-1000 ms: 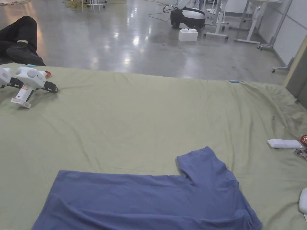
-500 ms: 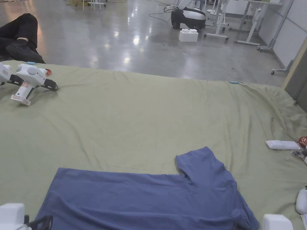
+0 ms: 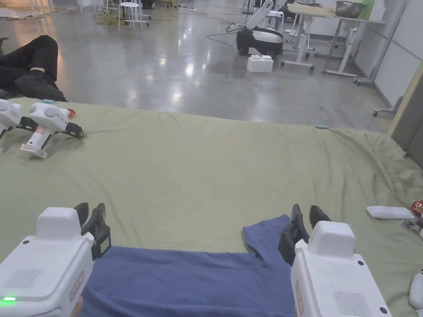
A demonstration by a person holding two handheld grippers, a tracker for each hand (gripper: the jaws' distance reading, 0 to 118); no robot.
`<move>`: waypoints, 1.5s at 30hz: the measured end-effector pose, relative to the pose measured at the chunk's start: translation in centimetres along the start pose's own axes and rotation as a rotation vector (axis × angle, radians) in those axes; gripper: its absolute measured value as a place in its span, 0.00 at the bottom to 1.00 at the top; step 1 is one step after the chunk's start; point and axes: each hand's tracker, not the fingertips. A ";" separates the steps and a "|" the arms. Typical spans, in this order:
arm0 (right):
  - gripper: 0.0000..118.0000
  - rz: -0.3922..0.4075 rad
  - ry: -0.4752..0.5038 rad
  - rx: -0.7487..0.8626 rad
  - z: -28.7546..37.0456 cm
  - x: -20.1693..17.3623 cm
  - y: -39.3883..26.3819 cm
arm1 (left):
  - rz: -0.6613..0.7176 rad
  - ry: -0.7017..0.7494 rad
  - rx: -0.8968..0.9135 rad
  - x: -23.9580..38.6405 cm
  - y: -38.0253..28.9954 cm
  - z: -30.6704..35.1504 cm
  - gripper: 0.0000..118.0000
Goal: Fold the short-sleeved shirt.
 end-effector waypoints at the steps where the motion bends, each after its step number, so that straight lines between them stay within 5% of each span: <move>1: 0.08 -0.002 -0.001 0.010 -0.1 -0.4 0.2 | -0.004 0.004 0.010 0.2 0.1 0.1 0.11; 2: 0.05 -0.001 -0.004 0.023 0.0 -0.6 0.3 | -0.008 0.016 0.021 0.3 0.2 0.2 0.00; 10: 0.00 -0.005 0.006 0.017 -0.5 -1.9 0.1 | -0.036 0.018 -0.015 -1.0 -0.7 -0.4 0.00; 18: 0.00 -0.001 0.030 -0.105 -1.9 -1.1 -2.3 | 0.162 -0.043 -0.424 -8.4 -4.9 -9.8 0.00; 21: 0.00 0.015 0.036 -0.149 -2.3 -0.6 -3.4 | 0.137 -0.022 -0.555 -10.3 -6.3 -13.4 0.00; 25: 0.00 0.022 0.023 -0.191 -2.7 0.1 -4.6 | 0.165 -0.043 -0.643 -11.4 -7.1 -16.9 0.24; 27: 0.00 0.021 0.017 -0.213 -3.0 0.5 -5.1 | 0.166 -0.046 -0.692 -11.1 -7.4 -18.0 0.27; 30: 0.00 0.023 0.005 -0.246 -3.4 0.9 -5.8 | 0.140 -0.041 -0.769 -10.4 -8.4 -19.7 0.50; 34: 0.00 0.032 -0.014 -0.283 -3.8 1.9 -6.8 | 0.082 -0.040 -0.851 -8.7 -9.6 -20.7 0.52; 37: 0.00 0.031 -0.026 -0.316 -4.2 2.7 -7.5 | 0.061 0.015 -0.820 -7.7 -10.2 -20.3 0.44; 41: 0.00 0.015 -0.048 -0.375 -5.5 4.4 -8.3 | -0.012 -0.036 -0.783 -6.9 -11.5 -20.4 0.07; 45: 0.02 -0.033 -0.050 -0.484 -8.7 7.5 -8.5 | -0.013 -0.044 -0.777 -7.4 -11.6 -20.5 0.01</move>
